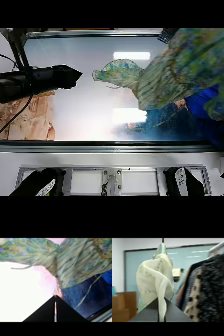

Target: Fold the clothes and pants, and hang the long-sleeved shirts on hangers.

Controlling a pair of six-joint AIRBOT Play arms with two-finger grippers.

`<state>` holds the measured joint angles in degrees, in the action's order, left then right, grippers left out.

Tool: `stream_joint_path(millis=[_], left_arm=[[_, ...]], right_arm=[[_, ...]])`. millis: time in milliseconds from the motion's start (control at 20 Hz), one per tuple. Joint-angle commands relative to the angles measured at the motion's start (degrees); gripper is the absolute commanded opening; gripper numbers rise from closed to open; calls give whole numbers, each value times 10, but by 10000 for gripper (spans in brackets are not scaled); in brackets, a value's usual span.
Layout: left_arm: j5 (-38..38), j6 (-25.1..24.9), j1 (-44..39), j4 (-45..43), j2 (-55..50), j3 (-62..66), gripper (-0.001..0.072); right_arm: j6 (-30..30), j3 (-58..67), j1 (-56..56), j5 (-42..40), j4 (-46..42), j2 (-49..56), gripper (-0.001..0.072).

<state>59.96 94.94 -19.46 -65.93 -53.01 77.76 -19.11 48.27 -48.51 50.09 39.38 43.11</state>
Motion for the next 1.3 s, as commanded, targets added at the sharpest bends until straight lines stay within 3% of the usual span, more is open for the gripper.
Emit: stream_joint_path(millis=[0,400,700,800,1250], left_arm=[[0,0,0,0,-19,0,8],[-2,-22,4,-4,-25,0,8],[-2,-29,4,-5,-25,0,8],[-2,-32,4,-5,-25,0,9],[-2,-32,4,-5,-25,0,9]], right_arm=[[-27,28,-37,-94,5,-5,6],[-126,120,-47,-281,5,22,6],[-133,218,-47,-382,1,79,6],[-160,247,-47,-383,1,96,6],[-165,372,-59,-480,1,179,6]])
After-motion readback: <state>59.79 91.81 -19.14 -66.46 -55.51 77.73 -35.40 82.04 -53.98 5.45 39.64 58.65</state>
